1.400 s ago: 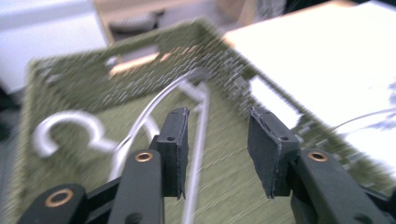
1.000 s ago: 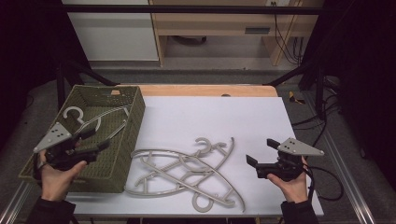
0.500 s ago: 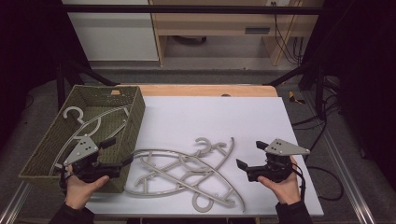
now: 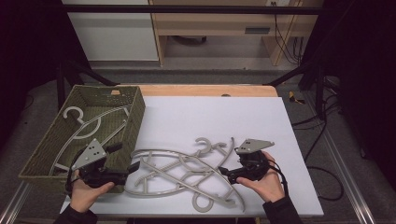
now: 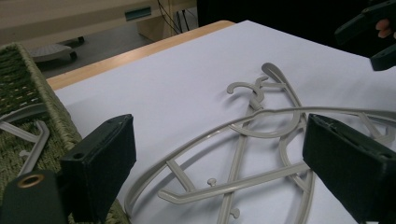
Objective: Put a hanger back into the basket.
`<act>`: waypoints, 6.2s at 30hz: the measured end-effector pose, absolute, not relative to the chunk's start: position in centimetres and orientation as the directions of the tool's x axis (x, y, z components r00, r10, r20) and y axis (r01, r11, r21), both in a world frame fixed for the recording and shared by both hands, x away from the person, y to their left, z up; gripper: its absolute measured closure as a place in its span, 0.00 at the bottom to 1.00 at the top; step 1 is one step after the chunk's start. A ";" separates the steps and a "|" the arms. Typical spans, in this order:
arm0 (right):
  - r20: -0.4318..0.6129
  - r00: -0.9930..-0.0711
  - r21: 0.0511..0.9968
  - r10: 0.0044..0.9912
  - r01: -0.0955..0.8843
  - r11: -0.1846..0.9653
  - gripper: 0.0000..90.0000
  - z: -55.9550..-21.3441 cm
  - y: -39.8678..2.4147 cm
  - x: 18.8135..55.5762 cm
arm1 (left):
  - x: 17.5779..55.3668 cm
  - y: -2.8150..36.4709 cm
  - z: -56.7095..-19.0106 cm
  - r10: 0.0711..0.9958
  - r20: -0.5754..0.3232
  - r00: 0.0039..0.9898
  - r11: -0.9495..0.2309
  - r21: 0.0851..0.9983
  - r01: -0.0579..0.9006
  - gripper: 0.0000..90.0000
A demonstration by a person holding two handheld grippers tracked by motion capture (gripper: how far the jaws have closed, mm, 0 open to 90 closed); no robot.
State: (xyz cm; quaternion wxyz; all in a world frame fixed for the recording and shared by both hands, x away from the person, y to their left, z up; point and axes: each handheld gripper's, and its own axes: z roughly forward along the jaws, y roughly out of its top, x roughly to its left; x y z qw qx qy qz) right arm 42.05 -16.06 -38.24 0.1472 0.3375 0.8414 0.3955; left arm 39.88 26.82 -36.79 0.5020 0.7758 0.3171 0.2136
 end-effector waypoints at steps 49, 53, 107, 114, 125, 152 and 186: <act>0.122 -0.711 0.504 0.693 0.646 0.574 0.91 -45.1 -13.2 44.7 | 40.0 26.2 -37.3 0.697 0.020 0.717 -0.328 0.898 0.294 0.11; 0.133 -0.716 0.524 0.686 0.638 0.564 0.92 -44.5 -13.7 44.5 | 40.0 26.4 -37.2 0.696 0.020 0.717 -0.327 0.898 0.293 0.11; 0.083 -0.917 0.641 0.391 0.350 0.683 0.92 -35.8 -15.2 40.8 | 41.2 17.2 -36.5 0.292 0.197 0.936 -0.811 0.569 0.133 0.88; 0.050 -0.920 0.658 0.389 0.323 0.680 0.88 -36.1 -15.5 41.4 | 40.5 17.2 -36.3 0.285 0.183 0.941 -0.802 0.583 0.130 0.91; -0.008 -0.862 0.782 0.507 0.311 0.540 0.62 -35.3 -17.3 41.7 | 40.6 17.7 -35.8 0.390 0.171 0.905 -0.745 0.636 0.201 0.92; 0.112 -0.631 0.928 0.767 0.342 0.147 0.09 -37.3 -25.6 39.7 | 42.8 23.1 -28.8 0.692 0.232 0.684 -0.546 0.788 0.285 0.92; 0.092 -0.613 0.922 0.785 0.349 0.165 0.04 -37.8 -25.4 40.0 | 48.7 37.1 -27.6 0.837 0.197 0.510 -0.423 0.824 0.377 0.92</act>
